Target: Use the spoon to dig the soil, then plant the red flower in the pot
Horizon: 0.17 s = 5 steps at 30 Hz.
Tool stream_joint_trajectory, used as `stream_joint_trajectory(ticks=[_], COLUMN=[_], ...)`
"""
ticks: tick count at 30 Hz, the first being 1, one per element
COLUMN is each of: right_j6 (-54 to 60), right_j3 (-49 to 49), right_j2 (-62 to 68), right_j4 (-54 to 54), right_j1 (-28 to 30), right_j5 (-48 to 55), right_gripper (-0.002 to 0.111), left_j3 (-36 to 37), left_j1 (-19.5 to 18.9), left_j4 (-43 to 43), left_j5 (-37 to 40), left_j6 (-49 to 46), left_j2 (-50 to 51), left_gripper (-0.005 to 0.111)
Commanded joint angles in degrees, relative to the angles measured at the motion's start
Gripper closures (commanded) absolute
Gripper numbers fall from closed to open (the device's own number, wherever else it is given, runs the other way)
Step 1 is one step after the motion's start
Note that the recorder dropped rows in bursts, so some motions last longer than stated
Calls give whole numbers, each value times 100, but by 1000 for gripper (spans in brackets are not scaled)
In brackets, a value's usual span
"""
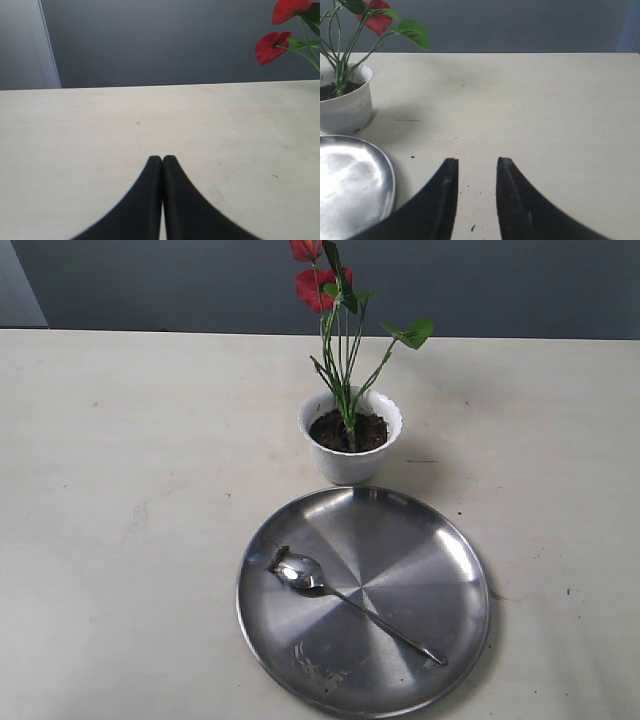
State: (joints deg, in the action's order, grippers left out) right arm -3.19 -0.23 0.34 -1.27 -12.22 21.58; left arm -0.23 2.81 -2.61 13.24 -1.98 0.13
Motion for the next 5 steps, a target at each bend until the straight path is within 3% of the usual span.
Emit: stream_joint_trajectory(ticks=[1, 5], right_j6=[22, 22], right_j3=[23, 23], right_j2=[-34, -34], right_j4=[-3, -3], right_j1=[29, 29], right_j5=[-74, -74], right_gripper=[81, 81], left_j3=[23, 23], left_j1=[17, 17], left_j4=[17, 17], left_j5=[-74, -74], left_j6=[12, 12], left_j2=[-13, -13], left_gripper=[106, 106])
